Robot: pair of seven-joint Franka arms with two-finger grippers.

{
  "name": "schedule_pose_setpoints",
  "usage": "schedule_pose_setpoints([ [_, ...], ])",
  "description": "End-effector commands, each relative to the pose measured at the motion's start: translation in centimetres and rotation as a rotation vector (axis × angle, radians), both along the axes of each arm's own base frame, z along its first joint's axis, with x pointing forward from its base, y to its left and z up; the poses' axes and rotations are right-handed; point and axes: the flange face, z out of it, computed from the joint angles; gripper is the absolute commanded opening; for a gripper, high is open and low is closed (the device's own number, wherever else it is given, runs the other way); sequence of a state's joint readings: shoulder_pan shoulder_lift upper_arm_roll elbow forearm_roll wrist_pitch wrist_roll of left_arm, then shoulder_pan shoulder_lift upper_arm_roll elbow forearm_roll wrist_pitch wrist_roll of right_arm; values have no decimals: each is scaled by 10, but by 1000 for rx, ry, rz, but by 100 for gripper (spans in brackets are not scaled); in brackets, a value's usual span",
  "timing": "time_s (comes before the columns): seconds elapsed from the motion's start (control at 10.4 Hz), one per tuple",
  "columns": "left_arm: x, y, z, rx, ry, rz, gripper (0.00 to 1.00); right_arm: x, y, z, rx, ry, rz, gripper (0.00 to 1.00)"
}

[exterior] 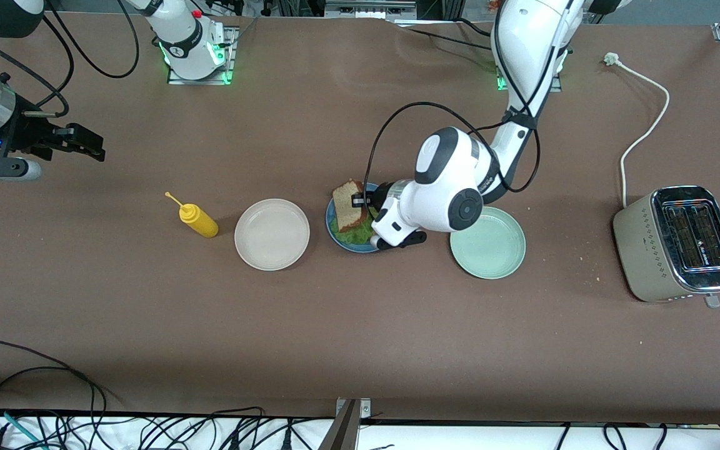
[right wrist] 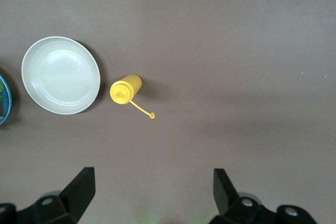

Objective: Make sandwich in blue plate with both arms
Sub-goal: 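Lower the bread onto the lettuce and open the left gripper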

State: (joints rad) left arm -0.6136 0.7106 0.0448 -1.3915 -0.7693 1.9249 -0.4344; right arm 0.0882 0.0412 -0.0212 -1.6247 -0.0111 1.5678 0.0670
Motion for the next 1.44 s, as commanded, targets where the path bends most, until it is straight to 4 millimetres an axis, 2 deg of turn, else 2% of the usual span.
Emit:
schedule_pose_setpoints([
  [0.0,-1,-5,-14,1,-1,39,0,13,-19,-5,31,5,40,100],
  [0.1,1,-2,-18,5,-1,39,0,14,-19,-5,32,0,36,100],
  [0.19,11,12,-21,5,-3,53,0,14,-13,0,32,-20,36,100],
  [0.29,26,35,-23,6,5,87,7,13,-6,0,18,-17,25,100],
  [0.38,31,45,-26,8,14,100,25,13,-6,1,12,-21,4,100],
  [0.48,32,50,-28,13,20,108,36,13,-7,0,14,-19,0,100],
  [0.57,36,61,-34,27,23,116,75,13,-6,-1,11,-18,5,100],
  [0.67,36,65,-40,35,34,121,100,13,4,0,-5,-20,28,100],
  [0.86,35,64,-44,41,43,125,100,13,21,0,-103,-30,83,100],
  [1.15,34,67,-49,50,59,116,100,11,26,0,-102,-21,94,100],
  [1.25,38,77,-45,63,60,114,100,12,24,-2,-103,-19,93,100],
  [1.34,45,86,-31,70,42,108,100,11,25,-2,-101,-15,93,100],
])
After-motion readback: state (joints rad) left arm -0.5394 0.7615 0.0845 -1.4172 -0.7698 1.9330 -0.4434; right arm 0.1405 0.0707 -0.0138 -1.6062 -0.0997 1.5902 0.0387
